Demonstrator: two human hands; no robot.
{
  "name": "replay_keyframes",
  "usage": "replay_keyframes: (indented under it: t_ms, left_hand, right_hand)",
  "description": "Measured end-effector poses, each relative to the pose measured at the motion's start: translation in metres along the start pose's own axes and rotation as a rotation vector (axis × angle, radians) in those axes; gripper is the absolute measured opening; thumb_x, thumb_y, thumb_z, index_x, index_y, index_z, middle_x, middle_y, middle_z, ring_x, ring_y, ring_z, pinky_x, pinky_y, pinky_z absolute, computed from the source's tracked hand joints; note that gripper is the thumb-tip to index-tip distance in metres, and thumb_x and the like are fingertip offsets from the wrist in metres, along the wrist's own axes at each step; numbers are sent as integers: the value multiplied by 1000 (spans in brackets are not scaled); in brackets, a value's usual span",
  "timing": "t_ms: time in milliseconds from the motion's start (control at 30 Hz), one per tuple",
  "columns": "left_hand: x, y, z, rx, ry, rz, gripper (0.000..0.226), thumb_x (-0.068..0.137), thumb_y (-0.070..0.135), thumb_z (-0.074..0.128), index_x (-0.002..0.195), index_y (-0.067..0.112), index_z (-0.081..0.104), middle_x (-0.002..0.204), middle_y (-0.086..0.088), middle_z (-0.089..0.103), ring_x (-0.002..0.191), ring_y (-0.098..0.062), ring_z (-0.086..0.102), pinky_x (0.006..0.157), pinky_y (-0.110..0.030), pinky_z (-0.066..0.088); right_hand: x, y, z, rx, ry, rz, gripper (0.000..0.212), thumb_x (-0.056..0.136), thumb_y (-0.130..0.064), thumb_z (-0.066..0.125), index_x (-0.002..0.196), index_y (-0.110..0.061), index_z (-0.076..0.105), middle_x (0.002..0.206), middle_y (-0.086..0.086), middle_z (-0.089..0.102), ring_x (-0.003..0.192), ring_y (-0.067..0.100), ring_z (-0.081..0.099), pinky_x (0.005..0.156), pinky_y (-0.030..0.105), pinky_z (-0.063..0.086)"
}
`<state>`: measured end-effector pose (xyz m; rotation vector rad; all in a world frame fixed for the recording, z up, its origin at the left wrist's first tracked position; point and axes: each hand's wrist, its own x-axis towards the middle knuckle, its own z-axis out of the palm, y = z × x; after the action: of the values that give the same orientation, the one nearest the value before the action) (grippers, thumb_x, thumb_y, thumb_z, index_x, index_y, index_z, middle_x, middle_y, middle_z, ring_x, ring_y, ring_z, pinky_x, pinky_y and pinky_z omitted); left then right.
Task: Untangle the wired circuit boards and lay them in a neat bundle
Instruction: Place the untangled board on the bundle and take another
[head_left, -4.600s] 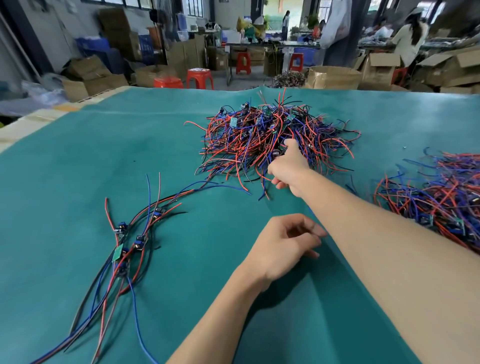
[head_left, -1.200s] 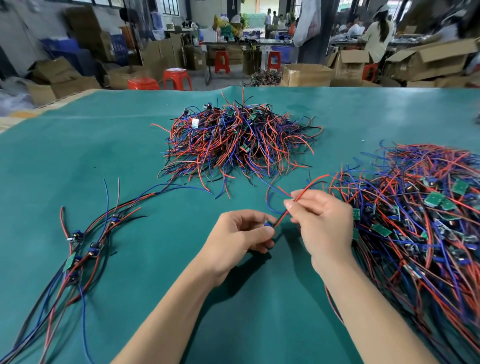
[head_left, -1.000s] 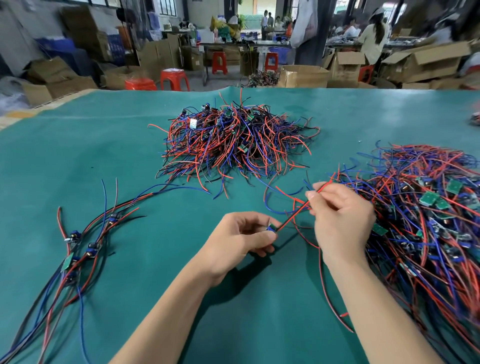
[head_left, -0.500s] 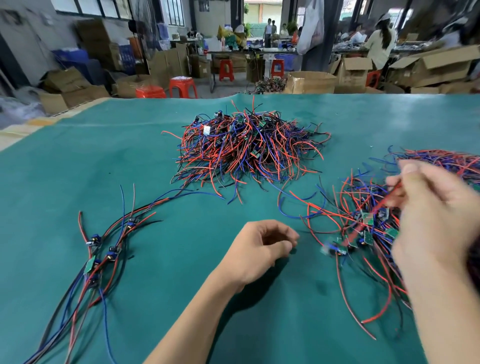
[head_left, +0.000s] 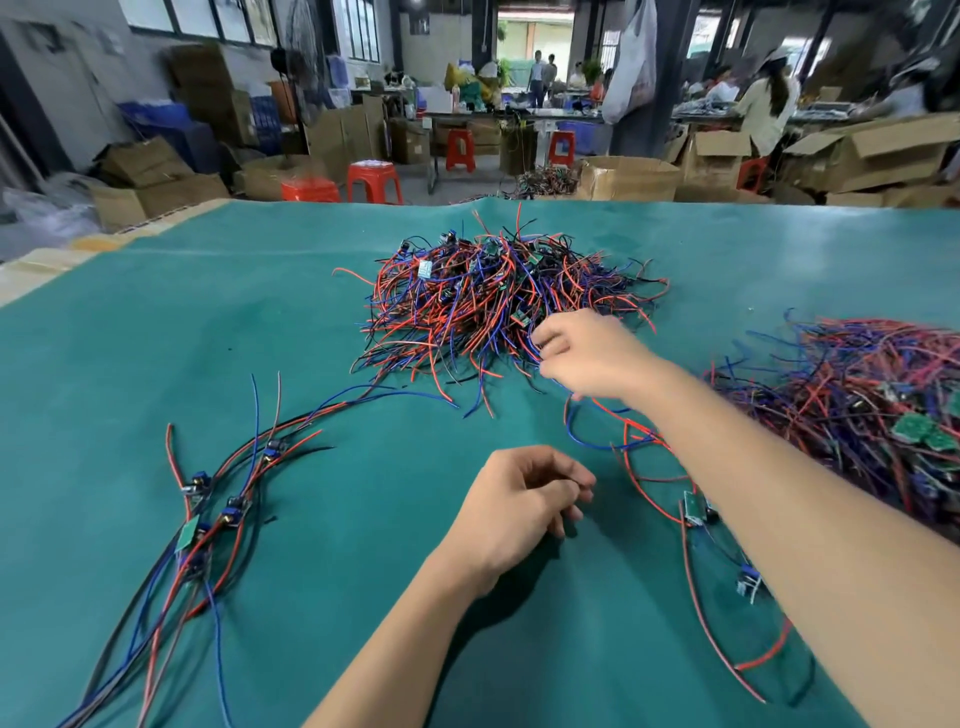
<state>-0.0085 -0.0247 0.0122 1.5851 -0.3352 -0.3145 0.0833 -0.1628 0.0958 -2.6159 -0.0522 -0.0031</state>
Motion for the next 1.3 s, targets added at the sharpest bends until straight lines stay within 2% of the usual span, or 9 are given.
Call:
replay_keyframes:
  t_ms: [100, 200, 333, 533, 633, 767, 933, 1067, 1300]
  left_hand:
    - [1, -1, -1, -2, -1, -3, 16, 90, -8, 53, 93, -5, 68, 82, -9, 69, 63, -14, 58, 53, -20, 46]
    - [2, -2, -1, 5, -6, -1, 17, 89, -8, 52, 93, -5, 68, 83, -10, 69, 63, -14, 58, 54, -20, 47]
    - [2, -3, -1, 10, -11, -3, 18, 89, -7, 51, 94, -5, 68, 84, -10, 69, 64, -13, 58, 56, -20, 48]
    - [3, -3, -1, 25, -14, -2, 20, 89, -7, 50, 94, -4, 69, 84, -10, 69, 63, -12, 58, 56, -19, 47]
    - [4, -4, -2, 24, -14, -1, 20, 89, -7, 50, 94, -3, 69, 83, -9, 69, 62, -12, 58, 56, -19, 47]
    - [4, -4, -2, 21, -16, -5, 21, 88, -7, 50, 93, -2, 70, 82, -8, 69, 61, -13, 58, 57, -19, 48]
    - [3, -4, -3, 10, -18, -12, 20, 89, -7, 50, 92, -2, 70, 81, -8, 69, 63, -14, 59, 57, -19, 48]
    - [3, -2, -2, -24, -1, -15, 18, 91, -8, 52, 95, -2, 68, 82, -9, 69, 62, -13, 59, 57, -19, 49]
    - [8, 6, -7, -407, 211, -79, 19, 104, 7, 42, 106, 1, 60, 80, -13, 67, 63, -18, 63, 57, -23, 53]
  right_hand:
    - [33, -7, 25, 339, -93, 124, 73, 92, 3, 60, 156, -20, 36, 123, 13, 61, 77, 28, 66, 63, 38, 59]
    - [55, -11, 34, 588, -76, 246, 83, 93, 5, 62, 161, -22, 22, 132, 20, 54, 73, 26, 61, 53, 32, 54]
    - [66, -10, 41, 684, -9, 303, 94, 91, 6, 64, 162, -32, 16, 135, 16, 52, 79, 25, 61, 53, 32, 54]
    - [79, -10, 40, 595, -63, 342, 93, 93, 7, 61, 164, -27, 11, 148, 19, 45, 70, 25, 60, 51, 32, 53]
    - [83, -8, 38, 544, -52, 349, 88, 92, 7, 61, 162, -24, 19, 141, 23, 53, 68, 27, 63, 46, 30, 51]
    - [84, -3, 44, 433, 15, 325, 60, 87, 8, 64, 142, -14, 51, 110, 24, 70, 60, 26, 65, 44, 28, 49]
    - [67, 1, 41, 340, 184, 311, 34, 84, 4, 64, 112, -14, 73, 84, 16, 75, 61, 27, 71, 61, 37, 63]
    - [36, 4, 36, 453, 230, 291, 21, 77, -2, 75, 87, -19, 71, 74, 7, 72, 52, 18, 66, 42, 22, 47]
    - [-63, 2, 48, 757, 293, 77, 14, 78, -16, 78, 82, -22, 67, 70, -3, 70, 57, 15, 66, 47, 28, 47]
